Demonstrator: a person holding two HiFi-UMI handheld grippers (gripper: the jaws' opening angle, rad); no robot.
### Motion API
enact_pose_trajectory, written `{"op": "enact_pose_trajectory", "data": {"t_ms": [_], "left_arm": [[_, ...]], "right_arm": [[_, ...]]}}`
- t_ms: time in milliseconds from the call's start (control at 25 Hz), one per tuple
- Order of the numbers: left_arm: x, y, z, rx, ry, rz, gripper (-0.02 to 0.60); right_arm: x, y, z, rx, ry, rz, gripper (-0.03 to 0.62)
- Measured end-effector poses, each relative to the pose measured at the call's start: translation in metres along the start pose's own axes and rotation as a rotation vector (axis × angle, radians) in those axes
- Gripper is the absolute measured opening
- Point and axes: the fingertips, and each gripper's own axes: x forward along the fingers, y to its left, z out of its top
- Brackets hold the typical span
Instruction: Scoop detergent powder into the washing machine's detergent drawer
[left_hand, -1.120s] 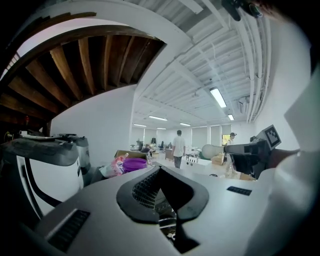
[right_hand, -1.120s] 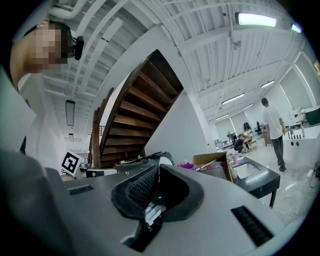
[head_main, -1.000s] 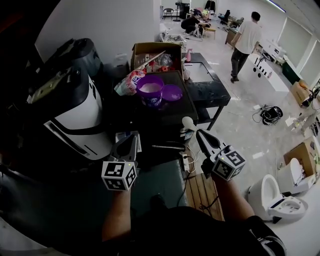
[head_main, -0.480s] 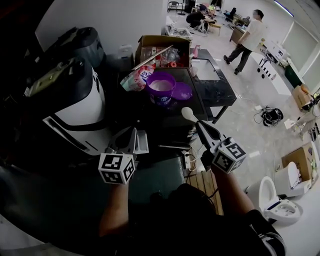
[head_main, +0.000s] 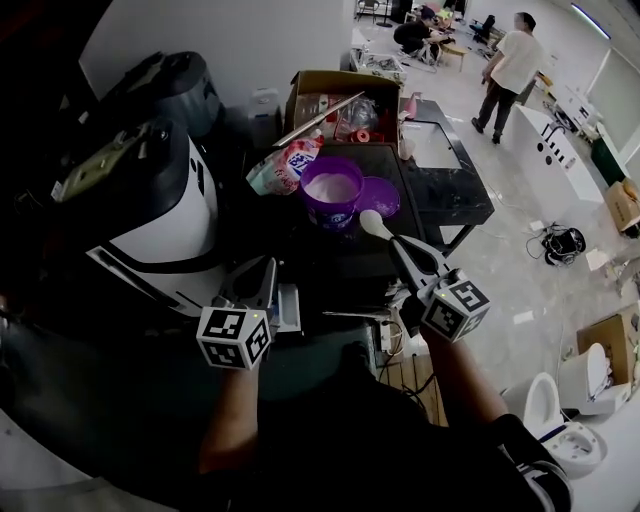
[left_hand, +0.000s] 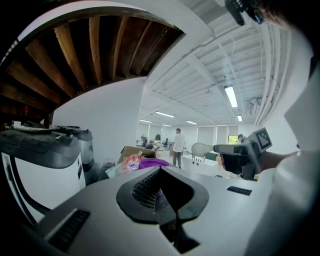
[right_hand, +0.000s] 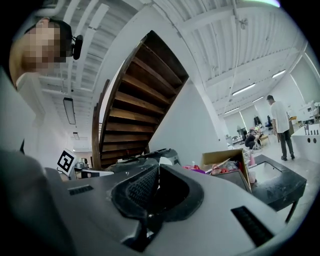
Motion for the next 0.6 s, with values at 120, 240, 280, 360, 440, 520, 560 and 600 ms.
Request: {"op": "enact_pose_trajectory", "data": {"t_ms": [120, 240, 280, 360, 440, 520, 560, 600], "left_arm": [[0.035, 0.006, 0.004, 0.000, 0.016, 0.025, 0.008], [0.070, 0.010, 0.013, -0.001, 0.022, 0.052, 0.008], [0.080, 0.012, 0.015, 0.000, 0.024, 0.065, 0.008], [0.098, 0.015, 0.020, 0.001, 0.028, 0.093, 0.008], [0.112, 0.018, 0.022, -0.002, 0.031, 0.123, 0.008], [0.122, 0.021, 0.024, -0.007, 0.034, 0.148, 0.008], [0.126, 0.023, 0.024, -0.010, 0.035, 0.158, 0.008], [0.130, 0.024, 0.025, -0.013, 0.037, 0.165, 0.008]], "right_arm": [[0.025, -0.034, 0.000, 0.009, 0.014, 0.020, 0.020], [0.050, -0.068, 0.002, 0.014, 0.032, 0.046, 0.020], [0.058, -0.079, 0.002, 0.012, 0.039, 0.058, 0.018], [0.073, -0.097, 0.004, 0.009, 0.050, 0.085, 0.020], [0.087, -0.112, 0.005, 0.005, 0.065, 0.115, 0.020], [0.098, -0.122, 0.004, -0.005, 0.084, 0.144, 0.020], [0.103, -0.127, 0.003, -0.010, 0.094, 0.154, 0.019], [0.109, -0.131, 0.002, -0.013, 0.104, 0.163, 0.020]]}}
